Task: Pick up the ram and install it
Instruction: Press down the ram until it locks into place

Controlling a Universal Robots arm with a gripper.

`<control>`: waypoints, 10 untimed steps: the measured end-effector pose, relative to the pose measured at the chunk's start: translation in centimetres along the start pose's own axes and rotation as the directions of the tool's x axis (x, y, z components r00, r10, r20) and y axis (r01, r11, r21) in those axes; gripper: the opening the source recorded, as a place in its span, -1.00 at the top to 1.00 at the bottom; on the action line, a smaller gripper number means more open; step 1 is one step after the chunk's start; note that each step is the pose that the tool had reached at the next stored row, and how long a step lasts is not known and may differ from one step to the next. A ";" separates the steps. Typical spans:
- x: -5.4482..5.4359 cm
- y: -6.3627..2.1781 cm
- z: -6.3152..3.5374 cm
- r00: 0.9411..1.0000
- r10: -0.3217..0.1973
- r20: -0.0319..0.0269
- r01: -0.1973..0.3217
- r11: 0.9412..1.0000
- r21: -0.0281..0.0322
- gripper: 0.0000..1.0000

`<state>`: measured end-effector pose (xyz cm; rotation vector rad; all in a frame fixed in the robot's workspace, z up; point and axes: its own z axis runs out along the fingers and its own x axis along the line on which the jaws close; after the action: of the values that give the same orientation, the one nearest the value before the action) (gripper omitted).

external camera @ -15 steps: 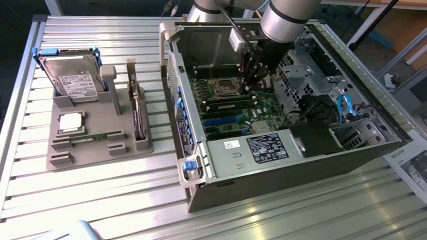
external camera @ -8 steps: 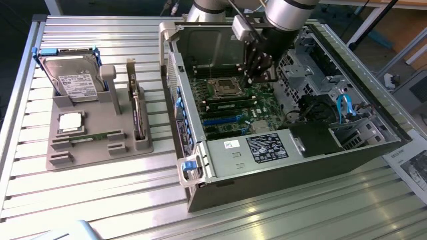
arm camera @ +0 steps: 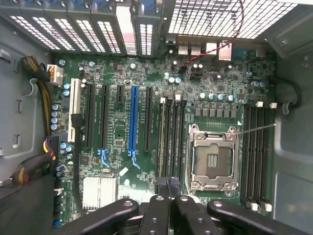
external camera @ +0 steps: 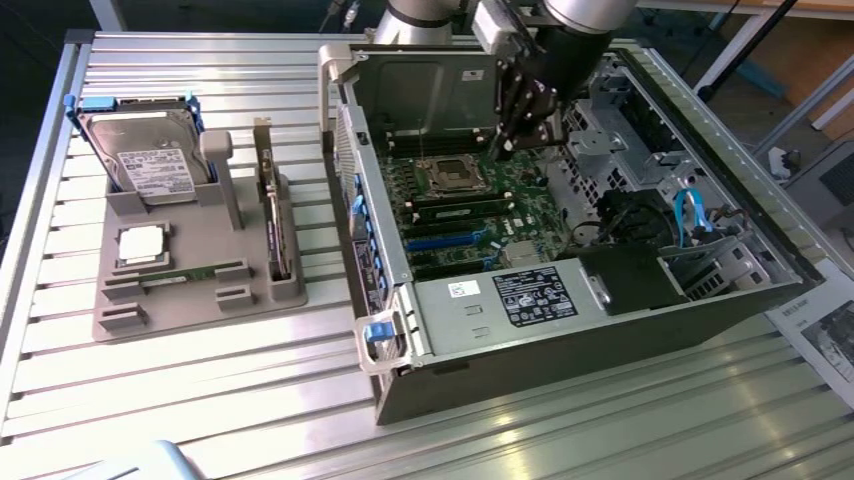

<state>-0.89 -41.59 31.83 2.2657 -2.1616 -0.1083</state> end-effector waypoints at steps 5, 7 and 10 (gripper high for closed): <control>-0.1 0.10 -1.76 1.000 0.000 0.000 0.000 1.000 0.004 0.80; -0.1 0.13 -2.32 1.000 0.000 0.000 0.000 1.000 0.005 0.80; -0.1 0.16 -2.85 1.000 0.000 0.000 0.000 1.000 0.007 0.80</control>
<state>-0.89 -41.59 34.69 2.2692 -2.1649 -0.1010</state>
